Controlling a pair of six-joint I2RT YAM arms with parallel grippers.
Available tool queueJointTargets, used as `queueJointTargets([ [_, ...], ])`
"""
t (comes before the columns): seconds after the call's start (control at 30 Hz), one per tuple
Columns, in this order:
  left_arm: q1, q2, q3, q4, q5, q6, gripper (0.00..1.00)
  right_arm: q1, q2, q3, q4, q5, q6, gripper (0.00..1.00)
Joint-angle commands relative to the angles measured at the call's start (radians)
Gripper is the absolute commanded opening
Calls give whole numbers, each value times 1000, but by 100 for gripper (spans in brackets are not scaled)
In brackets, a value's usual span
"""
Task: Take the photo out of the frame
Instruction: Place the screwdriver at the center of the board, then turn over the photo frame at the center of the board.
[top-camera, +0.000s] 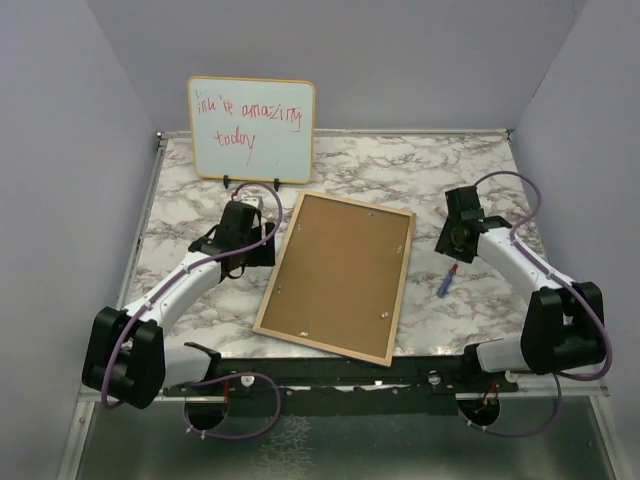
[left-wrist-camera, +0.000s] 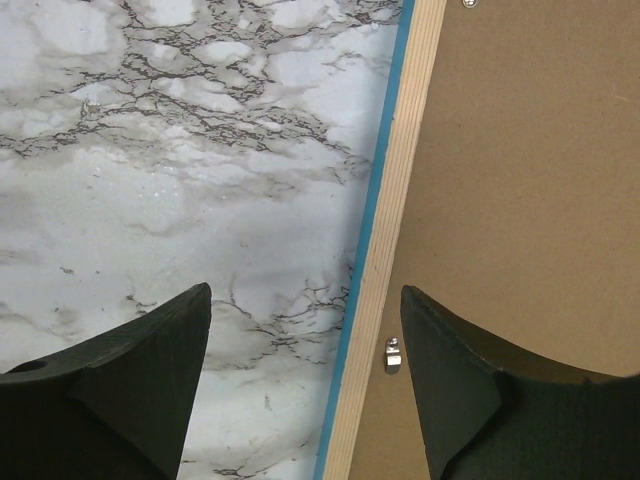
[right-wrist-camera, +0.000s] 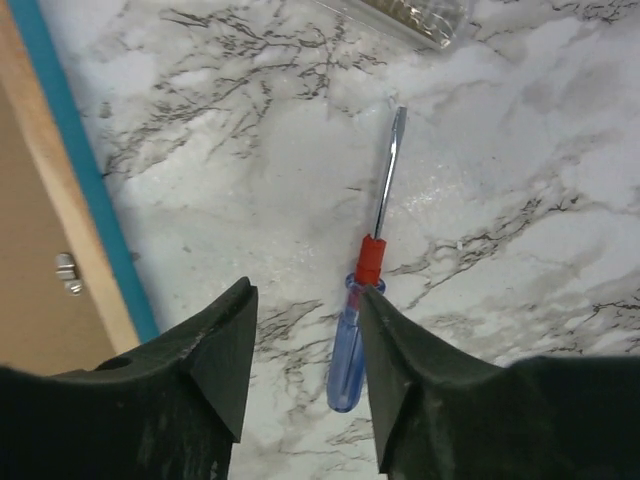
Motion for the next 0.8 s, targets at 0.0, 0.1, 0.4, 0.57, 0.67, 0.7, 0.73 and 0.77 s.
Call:
queueJointTargets([
  [0.0, -4, -29, 0, 2, -2, 11, 76, -7, -59, 31, -62, -67, -23, 53],
  [0.1, -4, -28, 0, 3, -2, 9, 77, -8, -111, 36, -79, -119, -3, 63],
  [0.4, -4, -16, -1, 1, -4, 9, 77, 19, -298, -80, 8, -490, 74, 77],
  [0.57, -10, -13, -2, -1, -7, 6, 76, 73, -353, -178, 41, -581, 144, 72],
  [0.67, -17, -14, -6, -1, -3, 0, 77, 175, -336, -191, 40, -540, 189, 67],
  [0.7, -21, -10, -5, -1, -2, 0, 77, 223, -330, -188, 33, -499, 216, 67],
  [0.73, -24, -5, -3, -3, -4, 0, 77, 272, -326, -187, 30, -452, 243, 67],
  [0.77, -26, -3, -1, -3, -5, 3, 77, 308, -324, -189, 22, -402, 265, 67],
])
